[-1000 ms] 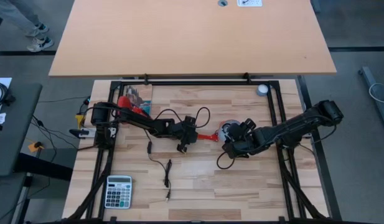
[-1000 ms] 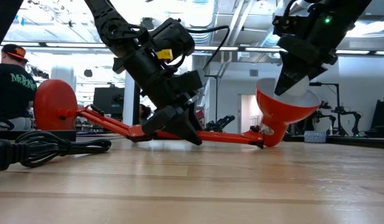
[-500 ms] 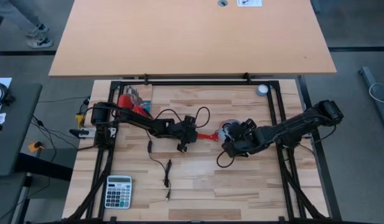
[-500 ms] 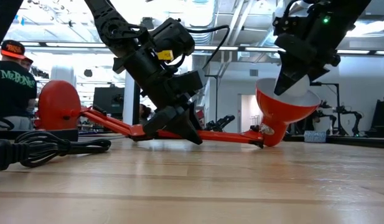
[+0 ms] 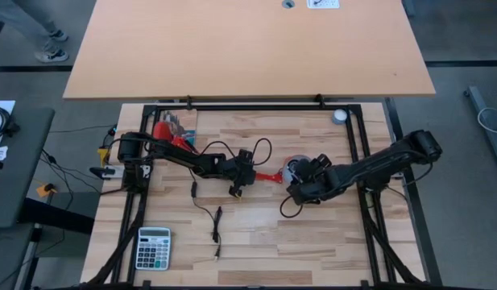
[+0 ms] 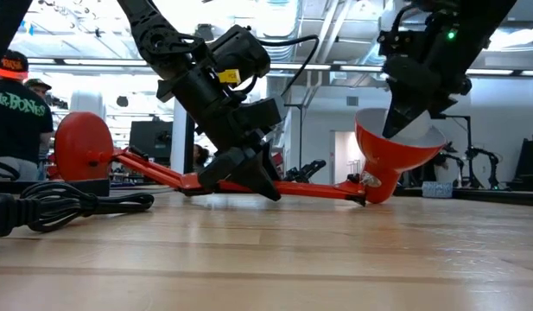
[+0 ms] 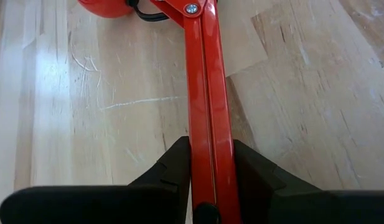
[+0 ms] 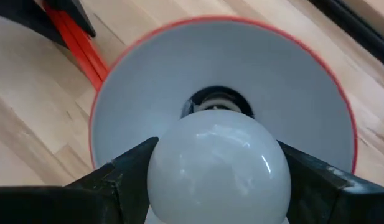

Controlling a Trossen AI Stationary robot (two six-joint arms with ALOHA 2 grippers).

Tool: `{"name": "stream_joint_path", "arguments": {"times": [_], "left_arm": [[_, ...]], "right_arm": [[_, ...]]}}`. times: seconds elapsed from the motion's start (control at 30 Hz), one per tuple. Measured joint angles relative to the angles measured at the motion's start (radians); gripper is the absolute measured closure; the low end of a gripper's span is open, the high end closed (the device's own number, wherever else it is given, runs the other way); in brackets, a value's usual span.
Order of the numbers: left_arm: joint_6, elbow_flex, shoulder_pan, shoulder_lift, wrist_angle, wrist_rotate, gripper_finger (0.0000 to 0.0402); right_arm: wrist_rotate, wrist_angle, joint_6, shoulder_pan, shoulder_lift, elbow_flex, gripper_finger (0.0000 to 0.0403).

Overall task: Screw lightbulb
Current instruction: Insert the lightbulb in the lamp

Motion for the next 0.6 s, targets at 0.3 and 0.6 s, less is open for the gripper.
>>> {"name": "stream_joint_path", "arguments": {"times": [0.3, 0.6], "left_arm": [[-0.003, 0.000, 0.001, 0.000, 0.000, -0.002, 0.0320], [-0.002, 0.000, 0.001, 0.000, 0.000, 0.007, 0.0320]], "right_arm": [[0.010, 0.016, 0.010, -0.016, 0.060, 0.001, 0.0116], [0.001, 0.015, 0.114, -0.016, 0.055, 0.001, 0.0116]]}}
